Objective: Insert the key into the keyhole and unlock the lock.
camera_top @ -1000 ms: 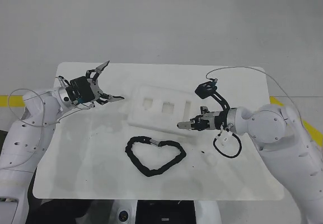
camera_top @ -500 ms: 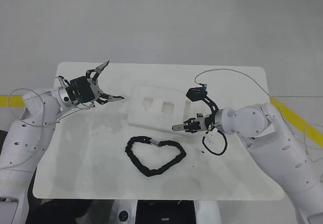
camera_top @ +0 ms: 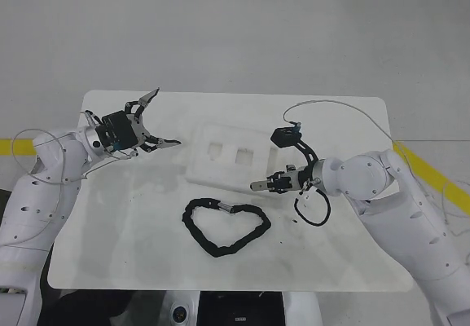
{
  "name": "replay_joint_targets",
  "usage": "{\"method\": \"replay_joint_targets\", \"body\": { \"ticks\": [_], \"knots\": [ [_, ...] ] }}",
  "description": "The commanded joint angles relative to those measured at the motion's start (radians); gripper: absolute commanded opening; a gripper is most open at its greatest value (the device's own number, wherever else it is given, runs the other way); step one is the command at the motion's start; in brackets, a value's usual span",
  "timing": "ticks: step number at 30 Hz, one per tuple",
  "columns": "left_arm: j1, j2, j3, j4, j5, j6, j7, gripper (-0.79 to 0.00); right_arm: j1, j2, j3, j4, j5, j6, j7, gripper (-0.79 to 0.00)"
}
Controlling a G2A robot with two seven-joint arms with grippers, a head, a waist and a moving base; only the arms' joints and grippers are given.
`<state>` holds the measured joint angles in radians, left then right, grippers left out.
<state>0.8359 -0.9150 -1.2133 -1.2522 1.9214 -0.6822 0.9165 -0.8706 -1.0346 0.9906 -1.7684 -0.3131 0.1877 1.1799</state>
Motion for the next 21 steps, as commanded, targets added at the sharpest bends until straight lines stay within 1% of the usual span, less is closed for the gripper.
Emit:
{"method": "replay_joint_targets", "body": {
  "ticks": [1,8,14,15,16,17,19,21],
  "knots": [
    [0.0,0.0,0.0,0.0,0.0,0.0,0.0,0.0,-0.006,0.001,0.003,-0.004,-0.001,0.021,-0.004,0.0],
    [0.0,0.0,0.0,0.0,0.0,0.0,0.0,0.0,-0.002,0.0,0.002,-0.041,-0.003,0.164,0.032,0.0],
    [0.0,0.0,0.0,0.0,0.0,0.0,0.0,0.0,0.002,-0.004,-0.013,-0.035,-0.008,0.255,0.036,0.0],
    [0.0,0.0,0.0,0.0,0.0,0.0,0.0,0.0,0.003,-0.005,-0.016,-0.031,-0.005,0.263,0.033,-0.086],
    [0.0,0.0,0.0,0.0,0.0,0.0,0.0,0.0,0.005,-0.006,-0.02,-0.027,-0.007,0.271,0.031,-0.2],
    [0.0,0.0,0.0,0.0,0.0,0.0,0.0,0.0,0.008,-0.007,-0.028,-0.025,-0.013,0.28,0.035,-0.271],
    [0.0,0.0,0.0,0.0,0.0,0.0,0.0,0.0,0.016,-0.009,-0.043,-0.019,-0.027,0.298,0.042,-0.299],
    [0.0,0.0,0.0,0.0,0.0,0.0,0.0,0.0,0.025,-0.012,-0.057,-0.015,-0.034,0.313,0.046,-0.348]
  ]
}}
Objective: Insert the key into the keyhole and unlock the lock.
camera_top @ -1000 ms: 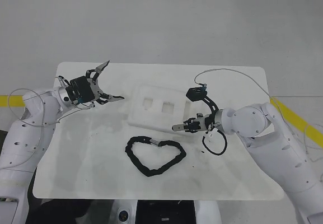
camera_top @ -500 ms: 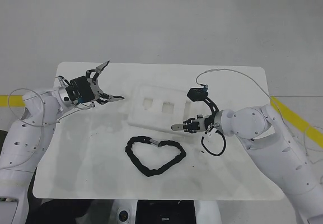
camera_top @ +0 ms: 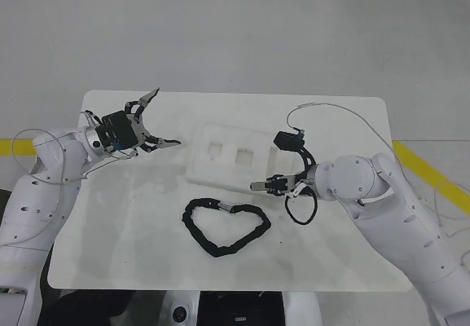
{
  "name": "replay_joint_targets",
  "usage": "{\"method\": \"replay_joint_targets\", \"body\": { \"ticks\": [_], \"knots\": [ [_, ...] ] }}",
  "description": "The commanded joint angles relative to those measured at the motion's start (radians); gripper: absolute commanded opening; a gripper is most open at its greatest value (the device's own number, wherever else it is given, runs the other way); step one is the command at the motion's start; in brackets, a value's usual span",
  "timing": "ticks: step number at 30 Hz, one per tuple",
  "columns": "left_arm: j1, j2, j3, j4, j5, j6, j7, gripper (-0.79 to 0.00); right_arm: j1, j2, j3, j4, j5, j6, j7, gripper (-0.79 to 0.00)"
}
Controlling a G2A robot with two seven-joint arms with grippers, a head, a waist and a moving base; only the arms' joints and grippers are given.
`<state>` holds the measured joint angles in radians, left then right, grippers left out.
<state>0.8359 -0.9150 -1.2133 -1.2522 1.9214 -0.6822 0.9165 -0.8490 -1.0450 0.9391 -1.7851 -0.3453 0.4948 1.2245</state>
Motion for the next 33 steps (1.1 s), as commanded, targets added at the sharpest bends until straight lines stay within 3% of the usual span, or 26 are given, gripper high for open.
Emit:
{"method": "replay_joint_targets", "body": {
  "ticks": [1,15,33],
  "knots": [
    [0.0,0.0,0.0,0.0,0.0,0.0,0.0,0.0,0.008,-0.002,-0.01,0.005,-0.004,0.014,0.003,-0.385],
    [0.0,0.0,0.0,0.0,0.0,0.0,0.0,0.0,0.033,-0.002,-0.043,0.046,-0.044,0.1,0.0,-0.422],
    [0.0,0.0,0.0,0.0,0.0,0.0,0.0,0.0,0.073,0.008,-0.104,0.091,-0.02,0.129,-0.028,-0.631]
  ]
}}
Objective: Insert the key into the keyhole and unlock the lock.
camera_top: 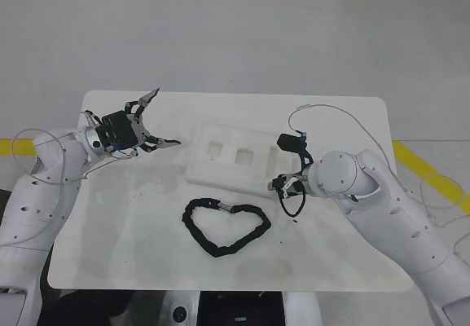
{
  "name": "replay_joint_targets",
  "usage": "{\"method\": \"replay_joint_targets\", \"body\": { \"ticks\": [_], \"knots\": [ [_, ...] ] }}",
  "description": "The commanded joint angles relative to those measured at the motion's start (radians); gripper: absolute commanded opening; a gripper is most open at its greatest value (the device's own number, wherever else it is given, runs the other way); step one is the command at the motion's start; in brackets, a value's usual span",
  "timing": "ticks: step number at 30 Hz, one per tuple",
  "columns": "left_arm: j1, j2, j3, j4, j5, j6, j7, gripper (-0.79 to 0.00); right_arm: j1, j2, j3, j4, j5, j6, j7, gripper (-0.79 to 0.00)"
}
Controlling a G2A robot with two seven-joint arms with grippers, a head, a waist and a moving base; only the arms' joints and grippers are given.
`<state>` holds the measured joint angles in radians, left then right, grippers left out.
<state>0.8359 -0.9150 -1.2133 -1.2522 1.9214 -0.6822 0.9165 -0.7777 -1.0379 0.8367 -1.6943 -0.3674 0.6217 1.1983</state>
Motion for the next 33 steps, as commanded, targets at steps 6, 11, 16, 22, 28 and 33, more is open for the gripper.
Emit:
{"method": "replay_joint_targets", "body": {
  "ticks": [6,11,16,22,28,33],
  "knots": [
    [0.0,0.0,0.0,0.0,0.0,0.0,0.0,0.0,0.008,0.006,-0.009,0.003,0.012,0.011,-0.011,-0.699],
    [0.0,0.0,0.0,0.0,0.0,0.0,0.0,0.0,0.009,0.011,-0.011,0.001,0.017,0.024,-0.024,-0.76],
    [0.0,0.0,0.0,0.0,0.0,0.0,0.0,0.0,0.011,0.016,-0.016,-0.004,0.016,0.037,-0.037,-0.785],
    [0.0,0.0,0.0,0.0,0.0,0.0,0.0,0.0,0.024,0.017,-0.029,-0.001,0.023,0.049,-0.049,-0.785],
    [0.0,0.0,0.0,0.0,0.0,0.0,0.0,0.0,0.037,0.025,-0.039,-0.006,0.011,0.063,-0.063,-0.785],
    [0.0,0.0,0.0,0.0,0.0,0.0,0.0,0.0,0.053,0.041,-0.056,-0.018,-0.016,0.078,-0.078,-0.785]
  ]
}}
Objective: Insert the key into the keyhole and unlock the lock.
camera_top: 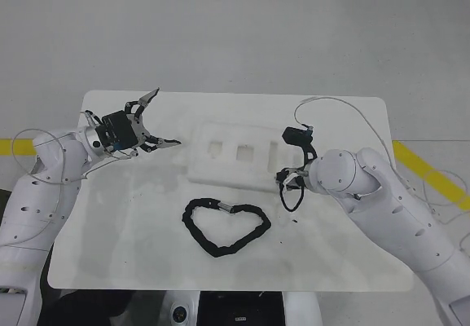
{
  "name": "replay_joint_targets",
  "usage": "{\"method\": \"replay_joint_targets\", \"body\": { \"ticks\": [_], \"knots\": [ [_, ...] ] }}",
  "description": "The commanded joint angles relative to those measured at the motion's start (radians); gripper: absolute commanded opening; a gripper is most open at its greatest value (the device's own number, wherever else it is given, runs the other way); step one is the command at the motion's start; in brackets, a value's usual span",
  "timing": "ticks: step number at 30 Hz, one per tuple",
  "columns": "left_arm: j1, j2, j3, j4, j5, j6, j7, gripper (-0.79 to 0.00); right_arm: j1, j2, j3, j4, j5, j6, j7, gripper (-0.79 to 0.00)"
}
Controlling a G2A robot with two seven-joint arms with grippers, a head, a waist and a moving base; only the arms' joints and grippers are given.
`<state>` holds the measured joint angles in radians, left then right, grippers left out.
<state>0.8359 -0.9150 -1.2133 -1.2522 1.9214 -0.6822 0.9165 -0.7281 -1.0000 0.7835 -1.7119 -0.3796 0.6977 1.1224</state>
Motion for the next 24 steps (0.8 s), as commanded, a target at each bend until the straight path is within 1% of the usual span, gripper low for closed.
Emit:
{"method": "replay_joint_targets", "body": {
  "ticks": [1,10,17,24],
  "knots": [
    [0.0,0.0,0.0,0.0,0.0,0.0,0.0,0.0,0.007,0.007,-0.008,-0.001,-0.01,0.005,-0.005,-0.785],
    [0.0,0.0,0.0,0.0,0.0,0.0,0.0,0.0,0.071,0.053,-0.072,0.006,-0.016,0.027,-0.026,-0.785],
    [0.0,0.0,0.0,0.0,0.0,0.0,0.0,0.0,0.147,0.099,-0.131,0.016,0.079,0.021,-0.021,-0.785],
    [0.0,0.0,0.0,0.0,0.0,0.0,0.0,0.0,0.235,0.158,-0.211,0.02,0.194,0.03,-0.029,-0.785]
  ]
}}
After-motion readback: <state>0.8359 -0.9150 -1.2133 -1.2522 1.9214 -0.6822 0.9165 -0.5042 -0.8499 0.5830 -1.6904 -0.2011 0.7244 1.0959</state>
